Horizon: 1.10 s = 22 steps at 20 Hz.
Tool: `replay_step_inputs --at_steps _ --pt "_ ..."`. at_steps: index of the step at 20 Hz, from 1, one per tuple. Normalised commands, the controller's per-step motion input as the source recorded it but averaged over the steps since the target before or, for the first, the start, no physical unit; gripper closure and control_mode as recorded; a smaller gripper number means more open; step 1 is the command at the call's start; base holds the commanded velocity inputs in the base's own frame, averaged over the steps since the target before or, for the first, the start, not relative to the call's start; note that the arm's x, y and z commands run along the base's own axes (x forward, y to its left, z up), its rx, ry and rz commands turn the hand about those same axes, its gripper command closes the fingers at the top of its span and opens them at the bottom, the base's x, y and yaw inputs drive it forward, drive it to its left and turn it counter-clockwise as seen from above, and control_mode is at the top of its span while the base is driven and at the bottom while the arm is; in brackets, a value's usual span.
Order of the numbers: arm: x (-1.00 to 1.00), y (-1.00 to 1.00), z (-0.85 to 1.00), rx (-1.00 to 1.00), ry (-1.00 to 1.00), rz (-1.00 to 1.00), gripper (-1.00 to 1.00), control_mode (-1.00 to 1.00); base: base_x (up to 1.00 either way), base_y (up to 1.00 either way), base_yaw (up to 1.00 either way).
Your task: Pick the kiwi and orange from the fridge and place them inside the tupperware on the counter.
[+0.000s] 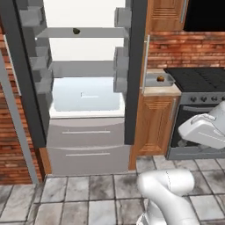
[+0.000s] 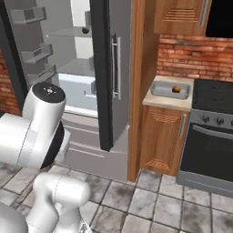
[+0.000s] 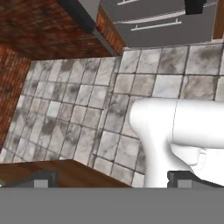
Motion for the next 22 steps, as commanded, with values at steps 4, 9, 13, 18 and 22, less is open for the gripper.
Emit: replay_step_inputs --at_steps 4,9,13,18,22 --pt "0.00 0.00 0.00 0.00 0.00 0.00 -1.00 1.00 0.28 0.97 -0.01" --pt "0.00 0.00 0.00 0.00 0.00 0.00 -1.00 1.00 0.43 0.86 -0.10" --pt "0.00 0.00 0.00 0.00 0.00 0.00 -1.00 1.00 0.14 0.34 -0.02" --pt "0.00 0.00 0.00 0.00 0.00 0.00 -1.00 1.00 0.42 0.15 0.00" --pt "0.00 0.00 0.00 0.00 0.00 0.00 -1.00 1.00 0.62 0.30 0.00"
